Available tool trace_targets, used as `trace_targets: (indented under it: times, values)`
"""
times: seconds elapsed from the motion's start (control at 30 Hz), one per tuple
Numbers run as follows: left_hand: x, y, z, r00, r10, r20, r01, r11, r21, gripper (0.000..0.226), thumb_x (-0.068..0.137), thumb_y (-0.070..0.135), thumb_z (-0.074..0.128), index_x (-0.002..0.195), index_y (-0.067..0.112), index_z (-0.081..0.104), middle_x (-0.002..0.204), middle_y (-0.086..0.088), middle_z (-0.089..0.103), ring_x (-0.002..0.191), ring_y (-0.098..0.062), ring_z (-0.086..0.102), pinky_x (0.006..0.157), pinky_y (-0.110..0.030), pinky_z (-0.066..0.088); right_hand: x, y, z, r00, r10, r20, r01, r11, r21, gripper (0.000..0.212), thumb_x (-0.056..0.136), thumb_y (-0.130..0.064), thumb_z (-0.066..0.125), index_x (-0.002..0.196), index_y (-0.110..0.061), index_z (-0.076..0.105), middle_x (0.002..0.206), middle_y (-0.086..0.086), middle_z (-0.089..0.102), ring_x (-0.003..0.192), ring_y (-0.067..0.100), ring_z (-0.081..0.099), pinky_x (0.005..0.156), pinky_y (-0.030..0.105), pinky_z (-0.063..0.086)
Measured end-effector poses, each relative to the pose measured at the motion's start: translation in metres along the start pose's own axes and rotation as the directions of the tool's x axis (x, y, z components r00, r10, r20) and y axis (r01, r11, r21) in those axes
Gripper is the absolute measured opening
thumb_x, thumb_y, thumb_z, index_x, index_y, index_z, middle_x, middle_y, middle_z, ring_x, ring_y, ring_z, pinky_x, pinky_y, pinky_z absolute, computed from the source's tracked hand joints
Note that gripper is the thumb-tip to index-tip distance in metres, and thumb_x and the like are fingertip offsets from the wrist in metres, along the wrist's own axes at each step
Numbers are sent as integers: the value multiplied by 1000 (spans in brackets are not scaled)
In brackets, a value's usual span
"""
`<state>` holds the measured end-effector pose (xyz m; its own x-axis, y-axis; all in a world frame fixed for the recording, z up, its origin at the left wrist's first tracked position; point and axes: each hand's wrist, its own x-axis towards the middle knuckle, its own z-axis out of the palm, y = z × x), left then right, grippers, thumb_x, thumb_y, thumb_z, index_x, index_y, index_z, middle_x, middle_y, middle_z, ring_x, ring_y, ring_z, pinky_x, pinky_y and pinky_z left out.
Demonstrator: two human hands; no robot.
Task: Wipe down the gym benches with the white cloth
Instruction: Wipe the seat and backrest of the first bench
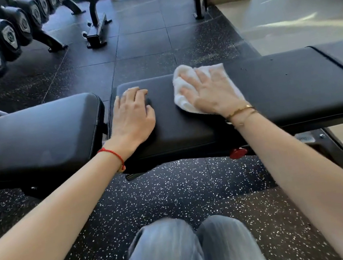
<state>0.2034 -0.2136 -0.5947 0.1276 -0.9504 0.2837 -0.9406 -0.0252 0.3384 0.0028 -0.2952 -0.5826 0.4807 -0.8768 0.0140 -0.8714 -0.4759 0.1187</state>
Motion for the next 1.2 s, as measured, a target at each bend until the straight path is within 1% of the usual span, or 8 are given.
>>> trace_targets:
  times: [0.2, 0.33, 0.5, 0.7, 0.8, 0.97, 1.07, 1.2]
  values:
    - [-1, 20, 13, 999, -18, 40, 18, 1000, 5, 52, 100, 25, 40, 150, 11, 35, 158, -9, 32, 149, -24, 23, 124, -50, 10, -58, -1, 5, 998, -56, 3, 55, 992, 113, 64, 96, -58, 5, 157, -38, 4, 163, -3, 14, 148, 32, 15, 120, 50, 9]
    - [-2, 36, 22, 996, 6, 85, -6, 1000, 8, 53, 101, 29, 39, 151, 14, 32, 160, -8, 29, 150, -23, 20, 124, -51, 5, -75, 45, 5, 994, -38, -105, 47, 995, 85, 50, 104, -36, 36, 150, -17, 37, 155, 13, 35, 139, 36, 28, 111, 64, 22]
    - [8, 65, 28, 990, -7, 139, 7, 1000, 4, 53, 101, 29, 36, 151, 15, 31, 161, -8, 26, 152, -23, 15, 124, -54, 1, -24, 86, 11, 969, 237, 66, -244, 963, 114, 58, 101, -50, 20, 155, -33, 9, 161, 5, 17, 148, 32, 17, 118, 53, 13]
    - [10, 96, 44, 979, -132, 155, 130, 991, 23, 54, 102, 29, 31, 153, 14, 26, 163, -11, 18, 153, -26, 7, 122, -58, -2, -72, 86, 12, 998, 22, 60, -29, 994, 105, 70, 94, -60, 0, 158, -31, 0, 165, -3, 6, 151, 32, 6, 121, 51, 4]
    - [9, 108, 54, 970, -195, 143, 191, 981, 46, 55, 101, 29, 29, 153, 12, 23, 164, -12, 13, 153, -28, 3, 120, -62, -4, -99, 109, 17, 997, -69, -22, 72, 983, 167, 62, 99, -55, 15, 157, -36, 4, 161, -8, 15, 146, 29, 14, 120, 48, 11]
    - [9, 112, 61, 965, -250, 81, 245, 967, 71, 53, 98, 28, 30, 149, 13, 27, 163, -11, 17, 153, -27, 7, 121, -62, -2, -47, 165, 28, 1000, -22, 7, 22, 993, 115, 66, 97, -59, 10, 158, -32, 9, 163, 5, 18, 149, 33, 17, 121, 53, 10]
    - [9, 113, 60, 965, -258, 56, 255, 965, 54, 48, 97, 27, 33, 144, 15, 33, 161, -9, 21, 152, -25, 10, 121, -60, -1, 4, 150, 27, 999, 15, 34, -24, 952, 305, 63, 101, -58, 22, 158, -33, 15, 166, 6, 13, 152, 32, 11, 122, 56, 5]
    - [9, 112, 57, 965, -260, 29, 259, 965, 52, 46, 97, 26, 39, 141, 16, 38, 159, -8, 28, 151, -22, 15, 122, -58, 1, -3, 104, 27, 984, -177, -17, 176, 957, 232, 62, 100, -60, 18, 157, -38, 6, 164, 3, 15, 149, 37, 10, 121, 55, 1]
